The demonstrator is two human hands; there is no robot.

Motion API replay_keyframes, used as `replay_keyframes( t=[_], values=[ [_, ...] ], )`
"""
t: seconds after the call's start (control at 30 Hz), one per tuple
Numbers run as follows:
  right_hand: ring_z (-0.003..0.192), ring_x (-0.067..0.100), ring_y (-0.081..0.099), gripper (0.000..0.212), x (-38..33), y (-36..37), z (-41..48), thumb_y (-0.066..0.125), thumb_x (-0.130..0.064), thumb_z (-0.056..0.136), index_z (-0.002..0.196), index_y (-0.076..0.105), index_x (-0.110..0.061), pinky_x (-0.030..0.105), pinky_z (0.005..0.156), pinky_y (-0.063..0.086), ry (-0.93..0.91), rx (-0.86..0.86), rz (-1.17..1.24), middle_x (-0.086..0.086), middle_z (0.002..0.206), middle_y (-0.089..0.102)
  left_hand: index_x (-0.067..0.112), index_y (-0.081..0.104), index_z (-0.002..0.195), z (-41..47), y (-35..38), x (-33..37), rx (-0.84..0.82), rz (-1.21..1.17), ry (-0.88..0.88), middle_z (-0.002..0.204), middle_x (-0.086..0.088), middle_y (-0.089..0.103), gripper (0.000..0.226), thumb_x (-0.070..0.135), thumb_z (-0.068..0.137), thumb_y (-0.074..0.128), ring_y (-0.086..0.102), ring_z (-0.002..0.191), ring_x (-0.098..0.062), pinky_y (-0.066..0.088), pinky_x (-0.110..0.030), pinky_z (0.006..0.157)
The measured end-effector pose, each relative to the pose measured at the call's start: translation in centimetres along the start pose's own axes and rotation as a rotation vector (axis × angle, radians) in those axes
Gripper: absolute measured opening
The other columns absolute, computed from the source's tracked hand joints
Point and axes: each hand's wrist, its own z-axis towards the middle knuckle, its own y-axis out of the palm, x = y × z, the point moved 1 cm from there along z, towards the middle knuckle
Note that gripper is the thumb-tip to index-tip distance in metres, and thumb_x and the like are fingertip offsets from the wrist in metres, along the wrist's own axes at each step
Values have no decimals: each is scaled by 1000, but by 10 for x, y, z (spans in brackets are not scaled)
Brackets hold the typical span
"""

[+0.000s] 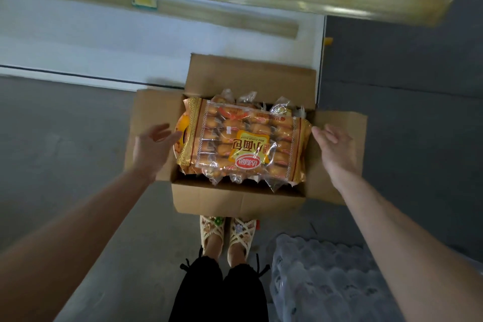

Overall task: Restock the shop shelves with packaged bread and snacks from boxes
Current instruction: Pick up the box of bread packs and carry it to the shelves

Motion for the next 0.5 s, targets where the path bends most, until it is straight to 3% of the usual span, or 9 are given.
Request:
replay_keyframes(
  t=[0.13,0.27,0.37,0.5],
  values=[
    [120,15,53,54,-56,-19,-38,58,-40,93,138,50,-11,25,92,35,-115,-15,18,4,135,58,12,58,129,-48,-12,52,-71,-50,75,110,-2,66,47,22,86,72,61,90,-12,50,-28,82],
    [106,5,49,50,-132,-52,-83,59,-42,93,135,52,-16,25,90,37,-226,-44,91,-2,130,59,16,58,127,-98,-42,123,-80,-116,187,108,0,69,46,24,84,74,65,94,-11,50,-28,81],
    [112,11,54,49,-195,-82,-122,57,-44,92,134,53,-20,28,89,40,-327,-44,114,-7,125,60,16,56,130,-141,-71,186,-68,-186,288,112,0,69,49,27,85,73,65,93,-8,50,-23,77],
    [112,16,59,46,-273,-123,-176,60,-43,90,128,57,-18,40,102,46,-483,-36,208,-1,121,64,17,55,130,-198,-116,270,-5,-250,437,110,1,67,49,29,86,72,59,82,0,46,-25,83]
  ],
)
